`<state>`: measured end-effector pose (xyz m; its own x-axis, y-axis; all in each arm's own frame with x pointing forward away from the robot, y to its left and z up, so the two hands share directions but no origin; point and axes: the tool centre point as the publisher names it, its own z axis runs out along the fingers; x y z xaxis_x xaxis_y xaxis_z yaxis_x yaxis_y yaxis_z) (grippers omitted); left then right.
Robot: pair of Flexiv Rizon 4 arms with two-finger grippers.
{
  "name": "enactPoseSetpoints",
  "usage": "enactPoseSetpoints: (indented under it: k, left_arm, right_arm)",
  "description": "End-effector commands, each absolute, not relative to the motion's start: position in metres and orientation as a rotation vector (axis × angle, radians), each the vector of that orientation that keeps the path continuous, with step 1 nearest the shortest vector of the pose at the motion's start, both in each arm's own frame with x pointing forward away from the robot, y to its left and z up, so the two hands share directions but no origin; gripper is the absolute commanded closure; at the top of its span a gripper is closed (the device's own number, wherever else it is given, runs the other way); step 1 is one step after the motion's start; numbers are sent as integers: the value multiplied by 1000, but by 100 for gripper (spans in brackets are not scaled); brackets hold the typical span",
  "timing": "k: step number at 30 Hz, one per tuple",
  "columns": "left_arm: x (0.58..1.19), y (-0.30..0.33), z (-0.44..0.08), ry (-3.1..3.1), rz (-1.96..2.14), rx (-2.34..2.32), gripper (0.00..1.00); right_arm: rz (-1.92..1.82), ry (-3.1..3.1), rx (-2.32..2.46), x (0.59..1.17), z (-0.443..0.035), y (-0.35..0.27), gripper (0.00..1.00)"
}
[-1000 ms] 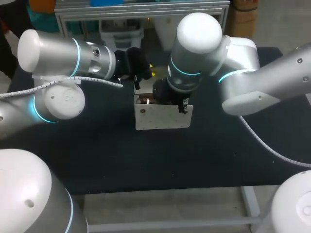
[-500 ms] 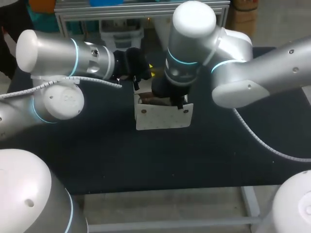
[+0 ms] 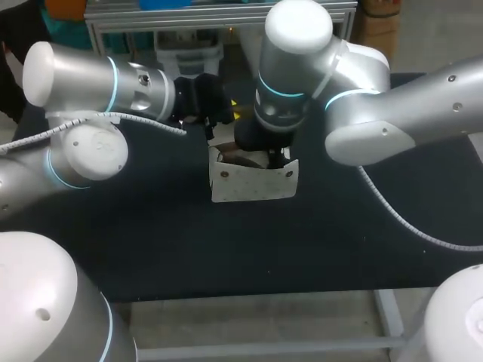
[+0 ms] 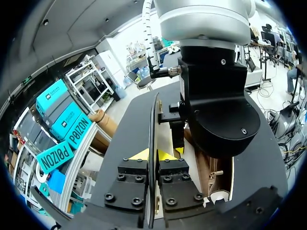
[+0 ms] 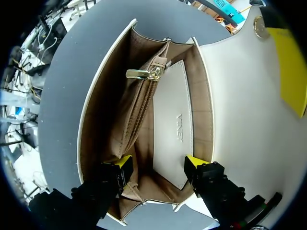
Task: Pick up the bag, open it, inspect its contents, close it, and place it on the opposite side
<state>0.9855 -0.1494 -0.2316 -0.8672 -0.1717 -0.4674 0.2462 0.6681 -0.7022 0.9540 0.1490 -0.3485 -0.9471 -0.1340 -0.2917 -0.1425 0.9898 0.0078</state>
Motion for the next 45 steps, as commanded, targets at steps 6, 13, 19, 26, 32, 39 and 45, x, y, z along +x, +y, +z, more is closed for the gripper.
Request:
enactPoseSetpoints:
  k: [6, 13, 19, 26, 32, 39, 45]
  left_arm:
    - [987, -149, -232, 2380, -1104, 66, 100]
    - [987, -149, -232, 2381, -1105, 66, 100]
    - [988, -149, -232, 2382, -1103, 67, 100]
    - [988, -149, -232, 2383, -1102, 72, 100]
    - [988, -149, -233, 2384, -1103, 75, 100]
    - [988, -150, -233, 2386, -1106, 76, 100]
    - [988, -150, -234, 2386, -1107, 77, 100]
  right_arm:
    - [32, 2848, -202, 958, -357, 149, 0]
    - [30, 2847, -200, 958, -356, 149, 0]
    - [28, 2847, -202, 958, -356, 149, 0]
    - [29, 2845, -203, 959, -355, 149, 0]
    - [31, 2842, -205, 959, -355, 149, 0]
    - [31, 2838, -207, 960, -355, 149, 0]
    - [34, 2829, -205, 960, -353, 149, 46]
